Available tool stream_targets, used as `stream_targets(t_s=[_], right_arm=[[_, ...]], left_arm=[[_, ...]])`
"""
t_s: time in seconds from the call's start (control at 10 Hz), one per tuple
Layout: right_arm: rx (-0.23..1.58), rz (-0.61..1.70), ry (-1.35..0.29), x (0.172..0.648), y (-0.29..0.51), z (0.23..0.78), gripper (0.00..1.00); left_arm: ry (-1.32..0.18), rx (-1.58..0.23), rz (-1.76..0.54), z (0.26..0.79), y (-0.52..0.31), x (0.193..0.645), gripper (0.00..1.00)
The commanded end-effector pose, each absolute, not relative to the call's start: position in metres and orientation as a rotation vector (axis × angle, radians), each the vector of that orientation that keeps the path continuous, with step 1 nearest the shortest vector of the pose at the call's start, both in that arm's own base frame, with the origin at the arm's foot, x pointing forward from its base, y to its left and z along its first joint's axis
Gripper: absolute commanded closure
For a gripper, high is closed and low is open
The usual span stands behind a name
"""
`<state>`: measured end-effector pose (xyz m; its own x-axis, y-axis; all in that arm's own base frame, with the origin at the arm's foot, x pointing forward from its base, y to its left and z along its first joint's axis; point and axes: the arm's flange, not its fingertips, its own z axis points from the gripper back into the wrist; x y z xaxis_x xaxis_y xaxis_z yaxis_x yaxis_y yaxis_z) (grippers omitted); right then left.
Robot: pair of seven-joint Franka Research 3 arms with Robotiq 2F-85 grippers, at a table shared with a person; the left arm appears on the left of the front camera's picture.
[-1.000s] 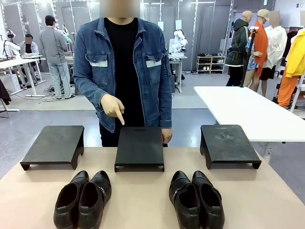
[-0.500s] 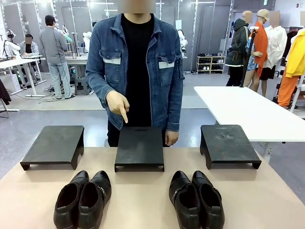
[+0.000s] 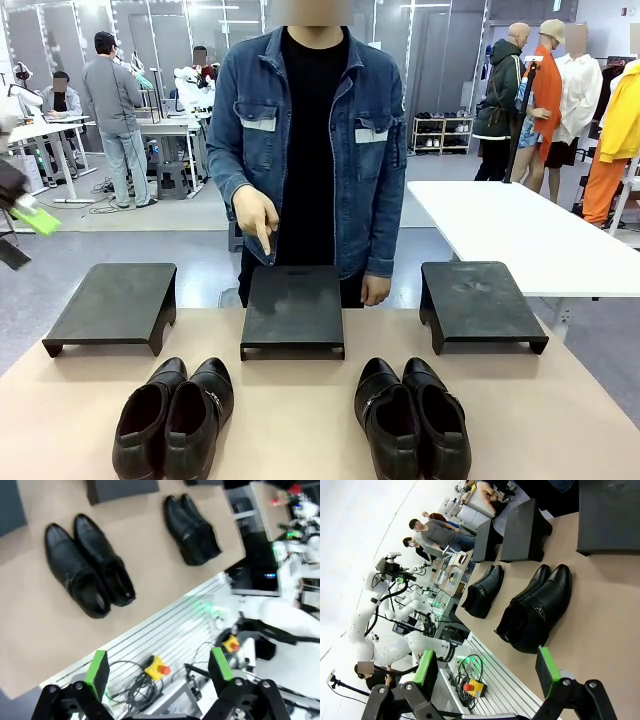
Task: Place the shoes on the stand as instructed by the person.
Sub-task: Pick up one pair of Shoes and place it on the Shoes Stand indicated by the person.
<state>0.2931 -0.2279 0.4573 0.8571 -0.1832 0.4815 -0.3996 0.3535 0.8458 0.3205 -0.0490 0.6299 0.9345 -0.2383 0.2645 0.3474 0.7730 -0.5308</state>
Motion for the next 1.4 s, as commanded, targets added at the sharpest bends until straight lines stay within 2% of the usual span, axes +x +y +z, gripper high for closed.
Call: stream_targets(t_s=[0.0,0.4,0.7,1.3], right_arm=[[1.23,0.152,-0.565,0.292,-0.229,0.459,0.0],[1.23,0.152,-0.565,0.292,-0.229,0.459,0.0],[1.23,0.152,-0.565,0.292,-0.229,0.459,0.0],[1.23,0.152,-0.565,0.292,-0.229,0.459,0.0]], left_arm=[[-0.176,-0.345,-0.258,0.619,-0.087,0.319,0.0],[-0.119,-0.17,-0.142,0.564,-0.15,0.316,0.0],[-0.094,-0.149,-0.011,0.522,-0.176,0.323,0.0],[-0.022,-0.067,0.049,0.446,-0.2,0.337,0.0]])
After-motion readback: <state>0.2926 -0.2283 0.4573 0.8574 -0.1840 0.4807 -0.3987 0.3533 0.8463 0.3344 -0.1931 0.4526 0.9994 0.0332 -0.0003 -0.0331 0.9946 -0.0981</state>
